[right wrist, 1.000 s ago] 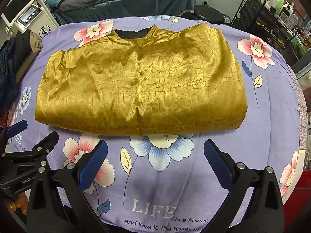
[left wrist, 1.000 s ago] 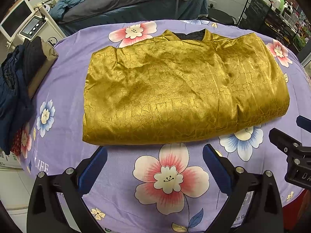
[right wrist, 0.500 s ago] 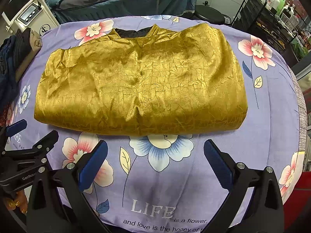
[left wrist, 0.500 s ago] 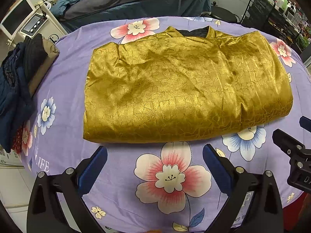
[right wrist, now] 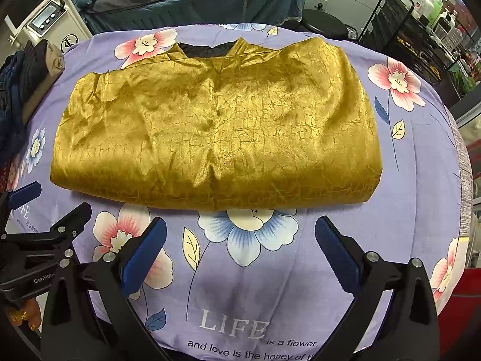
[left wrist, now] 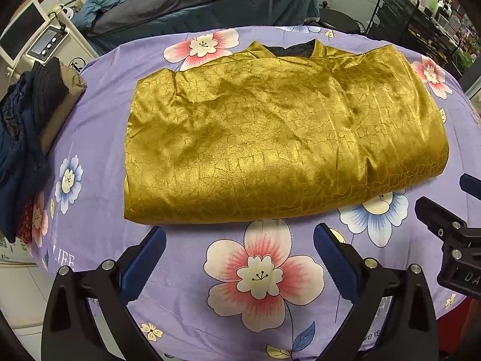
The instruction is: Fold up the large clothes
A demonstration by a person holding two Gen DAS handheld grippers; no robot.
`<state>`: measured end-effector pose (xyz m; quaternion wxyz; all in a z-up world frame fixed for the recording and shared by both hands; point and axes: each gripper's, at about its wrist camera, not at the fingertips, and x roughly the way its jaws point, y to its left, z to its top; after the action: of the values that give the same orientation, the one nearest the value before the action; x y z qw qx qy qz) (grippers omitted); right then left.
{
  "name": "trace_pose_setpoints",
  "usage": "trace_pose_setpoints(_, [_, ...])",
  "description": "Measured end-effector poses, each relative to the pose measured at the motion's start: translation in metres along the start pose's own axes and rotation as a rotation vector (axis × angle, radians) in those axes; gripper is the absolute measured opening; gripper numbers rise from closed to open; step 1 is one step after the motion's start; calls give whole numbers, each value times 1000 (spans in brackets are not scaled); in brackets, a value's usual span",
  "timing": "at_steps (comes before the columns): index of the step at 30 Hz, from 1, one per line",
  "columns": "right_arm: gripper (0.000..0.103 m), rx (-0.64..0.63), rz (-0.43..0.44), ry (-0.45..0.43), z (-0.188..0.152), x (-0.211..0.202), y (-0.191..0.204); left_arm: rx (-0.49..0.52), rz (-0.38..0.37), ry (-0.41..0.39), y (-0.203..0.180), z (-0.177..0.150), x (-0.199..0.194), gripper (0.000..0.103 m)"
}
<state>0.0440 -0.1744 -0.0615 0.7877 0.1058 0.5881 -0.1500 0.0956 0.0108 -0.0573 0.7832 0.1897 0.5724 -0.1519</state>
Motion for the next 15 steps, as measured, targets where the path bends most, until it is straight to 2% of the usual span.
trace_pose_setpoints(15, [97,-2,0,1,0,0,1,-6,1,4,0,0,1,97])
